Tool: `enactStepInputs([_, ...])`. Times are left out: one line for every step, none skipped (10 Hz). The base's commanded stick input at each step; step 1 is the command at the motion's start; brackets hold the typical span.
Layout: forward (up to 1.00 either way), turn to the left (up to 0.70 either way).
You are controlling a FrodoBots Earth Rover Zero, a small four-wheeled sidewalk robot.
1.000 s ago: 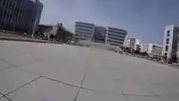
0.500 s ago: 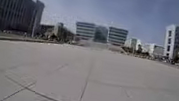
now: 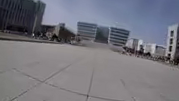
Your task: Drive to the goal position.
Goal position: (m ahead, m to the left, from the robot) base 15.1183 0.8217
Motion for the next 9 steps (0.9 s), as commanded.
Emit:
enactStepInputs([1.00,-0.38])
enactStepInputs([1.00,-0.40])
enactStepInputs([1.00,-0.25])
enactStepInputs([1.00,-0.03])
enactStepInputs([1.00,0.00])
enactStepInputs([1.00,0.00])
enactStepInputs([1.00,0.00])
enactStepInputs([1.00,0.00])
enactStepInputs([1.00,0.00])
